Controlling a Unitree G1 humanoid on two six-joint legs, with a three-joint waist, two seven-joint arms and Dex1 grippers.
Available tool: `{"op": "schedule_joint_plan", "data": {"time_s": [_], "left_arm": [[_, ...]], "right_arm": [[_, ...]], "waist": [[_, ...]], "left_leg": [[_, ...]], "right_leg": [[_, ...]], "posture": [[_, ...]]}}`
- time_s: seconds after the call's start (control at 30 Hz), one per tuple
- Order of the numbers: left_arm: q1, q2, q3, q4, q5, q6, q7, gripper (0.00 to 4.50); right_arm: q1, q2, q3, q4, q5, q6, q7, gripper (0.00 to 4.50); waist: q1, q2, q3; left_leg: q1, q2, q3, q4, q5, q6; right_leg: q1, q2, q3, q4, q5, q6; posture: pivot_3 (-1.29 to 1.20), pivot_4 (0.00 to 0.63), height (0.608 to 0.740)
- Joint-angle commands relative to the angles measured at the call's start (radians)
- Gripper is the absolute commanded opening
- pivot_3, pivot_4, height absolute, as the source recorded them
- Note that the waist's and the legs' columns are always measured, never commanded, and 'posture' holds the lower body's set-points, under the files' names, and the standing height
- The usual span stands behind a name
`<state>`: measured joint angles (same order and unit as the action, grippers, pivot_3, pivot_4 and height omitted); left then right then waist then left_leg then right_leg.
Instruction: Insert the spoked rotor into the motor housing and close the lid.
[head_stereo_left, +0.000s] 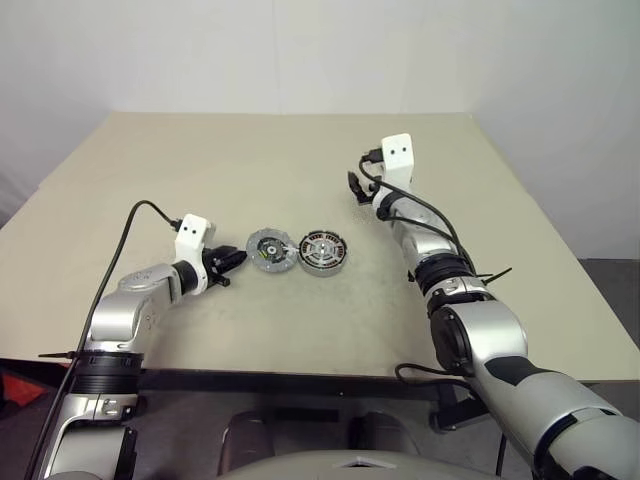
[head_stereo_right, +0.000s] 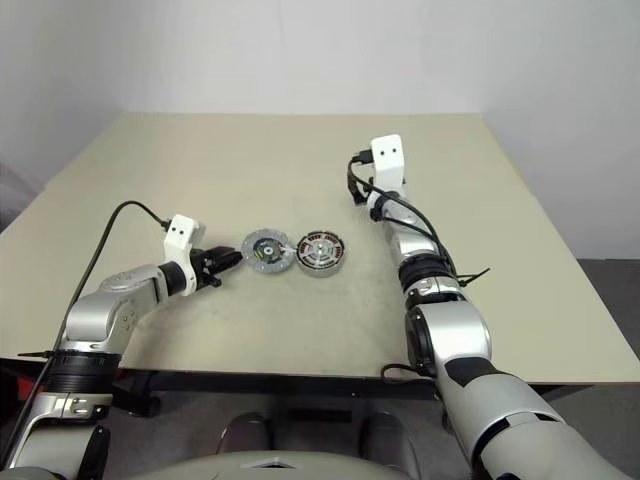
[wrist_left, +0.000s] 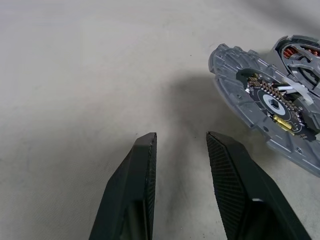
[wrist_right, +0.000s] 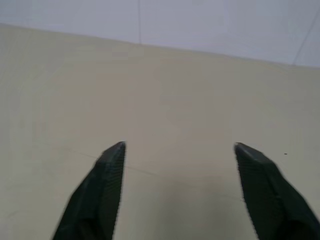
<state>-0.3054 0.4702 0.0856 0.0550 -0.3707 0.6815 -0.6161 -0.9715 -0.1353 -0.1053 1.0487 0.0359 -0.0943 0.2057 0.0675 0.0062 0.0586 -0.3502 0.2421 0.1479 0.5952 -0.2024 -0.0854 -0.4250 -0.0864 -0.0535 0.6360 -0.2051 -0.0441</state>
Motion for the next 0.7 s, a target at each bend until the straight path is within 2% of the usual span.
{"op": "schedule_joint_plan", "data": {"time_s": [0.03,0.37,0.47,0.6,0.7], "left_arm": [[-0.021,0.006,0.013,-0.016,-0.001,-0.016,0.002,1.69],[-0.024,0.014,0.017,-0.011,0.001,-0.023,-0.003,1.69],[-0.024,0.014,0.015,-0.01,0.002,-0.027,-0.002,1.69],[-0.028,0.013,0.015,-0.006,0.002,-0.029,-0.002,1.69],[-0.028,0.011,0.013,-0.004,0.004,-0.03,0.0,1.69]], "right_arm": [[-0.038,-0.011,0.017,-0.032,-0.014,-0.01,0.011,2.54],[-0.034,-0.024,0.048,-0.022,-0.037,-0.03,0.045,2.54],[-0.034,-0.029,0.054,-0.024,-0.043,-0.036,0.059,3.17],[-0.028,-0.034,0.072,-0.047,-0.054,-0.049,0.099,4.43],[-0.031,-0.044,0.107,-0.031,-0.093,-0.053,0.092,4.47]], "waist": [[0.0,0.0,0.0],[0.0,0.0,0.0],[0.0,0.0,0.0],[0.0,0.0,0.0],[0.0,0.0,0.0]], "left_leg": [[0.0,0.0,0.0,0.0,0.0,0.0],[0.0,0.0,0.0,0.0,0.0,0.0],[0.0,0.0,0.0,0.0,0.0,0.0],[0.0,0.0,0.0,0.0,0.0,0.0],[0.0,0.0,0.0,0.0,0.0,0.0]], "right_leg": [[0.0,0.0,0.0,0.0,0.0,0.0],[0.0,0.0,0.0,0.0,0.0,0.0],[0.0,0.0,0.0,0.0,0.0,0.0],[0.0,0.0,0.0,0.0,0.0,0.0],[0.0,0.0,0.0,0.0,0.0,0.0]], "posture": [[0.0,0.0,0.74],[0.0,0.0,0.74],[0.0,0.0,0.74],[0.0,0.0,0.74],[0.0,0.0,0.74]]}}
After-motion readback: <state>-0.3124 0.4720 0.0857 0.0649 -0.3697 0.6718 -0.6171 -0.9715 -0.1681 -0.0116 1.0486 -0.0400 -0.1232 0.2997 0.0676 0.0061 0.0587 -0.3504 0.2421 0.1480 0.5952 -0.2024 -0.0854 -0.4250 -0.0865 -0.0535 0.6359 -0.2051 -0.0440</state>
